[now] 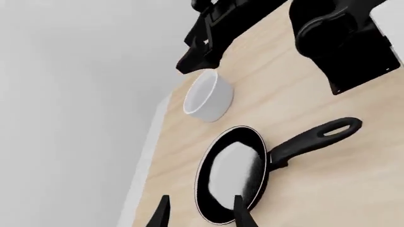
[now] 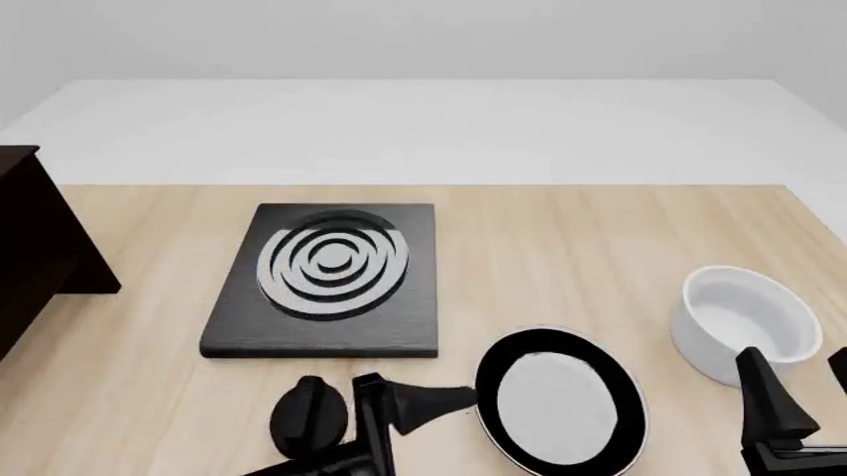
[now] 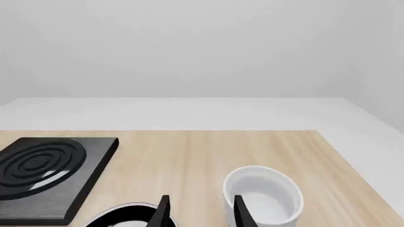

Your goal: Put the frying pan under the cabinet shelf.

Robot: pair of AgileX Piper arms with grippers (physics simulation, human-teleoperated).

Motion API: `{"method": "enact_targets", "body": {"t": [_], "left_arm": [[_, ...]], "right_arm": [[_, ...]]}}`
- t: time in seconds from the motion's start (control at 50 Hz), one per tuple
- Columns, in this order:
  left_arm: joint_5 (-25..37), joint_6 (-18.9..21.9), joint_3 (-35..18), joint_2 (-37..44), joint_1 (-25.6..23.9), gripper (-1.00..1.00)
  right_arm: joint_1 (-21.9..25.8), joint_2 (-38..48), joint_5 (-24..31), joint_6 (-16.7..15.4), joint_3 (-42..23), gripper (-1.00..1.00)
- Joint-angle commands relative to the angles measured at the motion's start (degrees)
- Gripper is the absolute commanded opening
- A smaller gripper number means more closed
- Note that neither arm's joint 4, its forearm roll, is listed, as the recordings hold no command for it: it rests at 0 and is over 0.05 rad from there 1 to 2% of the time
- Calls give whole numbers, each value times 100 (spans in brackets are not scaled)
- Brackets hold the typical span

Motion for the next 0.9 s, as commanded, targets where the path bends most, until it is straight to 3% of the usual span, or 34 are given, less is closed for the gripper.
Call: {"method": "enact_targets", "body": {"t": [0.02,0.06,0.1,0.18,0.2,0.24,0.9], "left_arm": [[-830,1055,52,1086,-523,100],[-775,975,-6,1028,-539,100],[-914,1222,4,1318,-619,100],[-1051,1434,-28,1568,-688,100],[-939,1303,-100,1481,-692,100],[-1072,1515,-110,1724,-734,100],[-790,1723,-862,2751,-1226,100]], "right_arm": [[1,-1,0,-1,0,100],[2,0,0,0,0,100],[1,-1,0,-2,0,100],[0,0,0,0,0,100],[0,1,0,0,0,100],[2,2,0,-1,0,100],[0,0,0,1,0,100]]}}
